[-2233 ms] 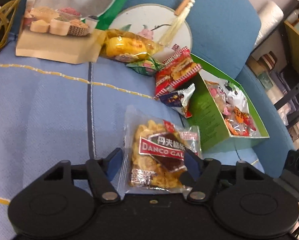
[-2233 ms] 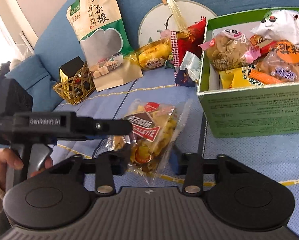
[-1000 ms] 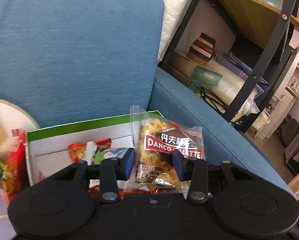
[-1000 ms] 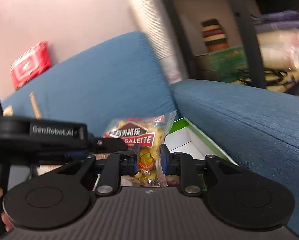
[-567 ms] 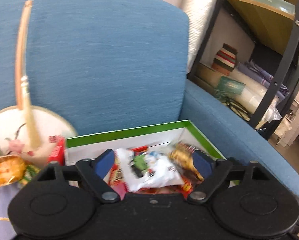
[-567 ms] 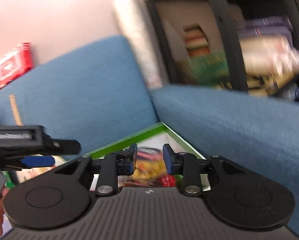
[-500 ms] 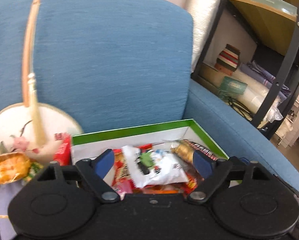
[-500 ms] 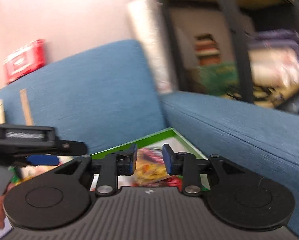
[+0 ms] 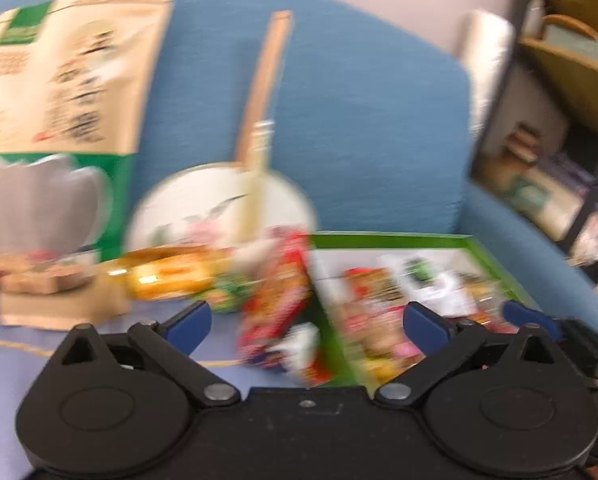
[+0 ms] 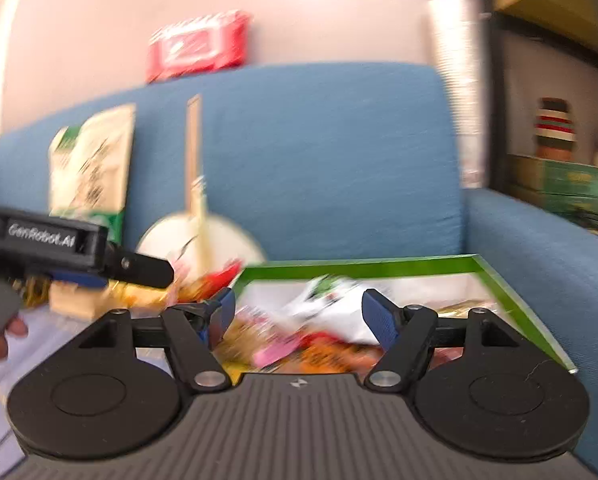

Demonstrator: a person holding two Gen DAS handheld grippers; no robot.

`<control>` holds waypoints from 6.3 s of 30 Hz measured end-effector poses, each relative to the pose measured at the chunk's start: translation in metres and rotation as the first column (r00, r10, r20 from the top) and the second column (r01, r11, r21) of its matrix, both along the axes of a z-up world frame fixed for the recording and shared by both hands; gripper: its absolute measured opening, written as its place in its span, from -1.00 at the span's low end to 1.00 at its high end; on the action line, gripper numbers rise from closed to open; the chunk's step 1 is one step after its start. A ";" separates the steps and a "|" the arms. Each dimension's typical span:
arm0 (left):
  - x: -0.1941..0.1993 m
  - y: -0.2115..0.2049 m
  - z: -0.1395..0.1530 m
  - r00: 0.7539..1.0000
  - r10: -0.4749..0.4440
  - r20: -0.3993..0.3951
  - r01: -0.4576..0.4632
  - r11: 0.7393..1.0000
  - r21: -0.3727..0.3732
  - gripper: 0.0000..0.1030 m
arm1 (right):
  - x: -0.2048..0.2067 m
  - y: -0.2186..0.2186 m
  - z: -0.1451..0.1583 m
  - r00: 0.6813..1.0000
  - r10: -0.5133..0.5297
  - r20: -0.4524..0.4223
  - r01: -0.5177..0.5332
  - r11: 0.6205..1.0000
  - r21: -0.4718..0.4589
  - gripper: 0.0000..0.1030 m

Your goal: Organize snacks

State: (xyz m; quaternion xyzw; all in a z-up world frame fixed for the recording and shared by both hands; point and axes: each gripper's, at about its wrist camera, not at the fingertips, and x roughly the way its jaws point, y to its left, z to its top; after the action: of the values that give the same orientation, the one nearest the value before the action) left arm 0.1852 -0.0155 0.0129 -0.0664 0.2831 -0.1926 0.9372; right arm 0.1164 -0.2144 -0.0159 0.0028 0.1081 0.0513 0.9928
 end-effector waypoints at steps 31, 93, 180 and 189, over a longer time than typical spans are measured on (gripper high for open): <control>-0.029 0.042 -0.033 0.986 -0.100 -0.134 0.089 0.992 -0.086 -0.23 | 0.001 0.002 -0.001 0.993 0.086 -0.086 -0.070 0.983 0.168 1.00; 0.003 -0.029 0.012 0.978 -0.193 -0.076 0.167 0.951 -0.261 0.59 | 0.005 -0.004 0.017 0.985 0.171 0.003 -0.168 0.968 0.186 0.58; 0.034 0.040 -0.068 0.977 -0.024 -0.212 0.020 1.000 -0.021 -0.53 | 0.007 0.077 -0.035 0.852 0.355 -0.386 -0.398 0.917 -0.034 0.00; -0.017 0.072 -0.050 0.977 -0.001 -0.211 -0.018 0.996 -0.089 1.00 | 0.007 0.082 -0.040 0.862 0.335 -0.381 -0.390 0.918 -0.074 0.21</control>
State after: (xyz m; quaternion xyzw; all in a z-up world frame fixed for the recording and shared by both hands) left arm 0.1685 0.0566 -0.0370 -0.1301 0.3716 -0.1931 0.8987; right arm 0.1233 -0.1320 -0.0561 -0.0823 0.2906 0.2278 0.9257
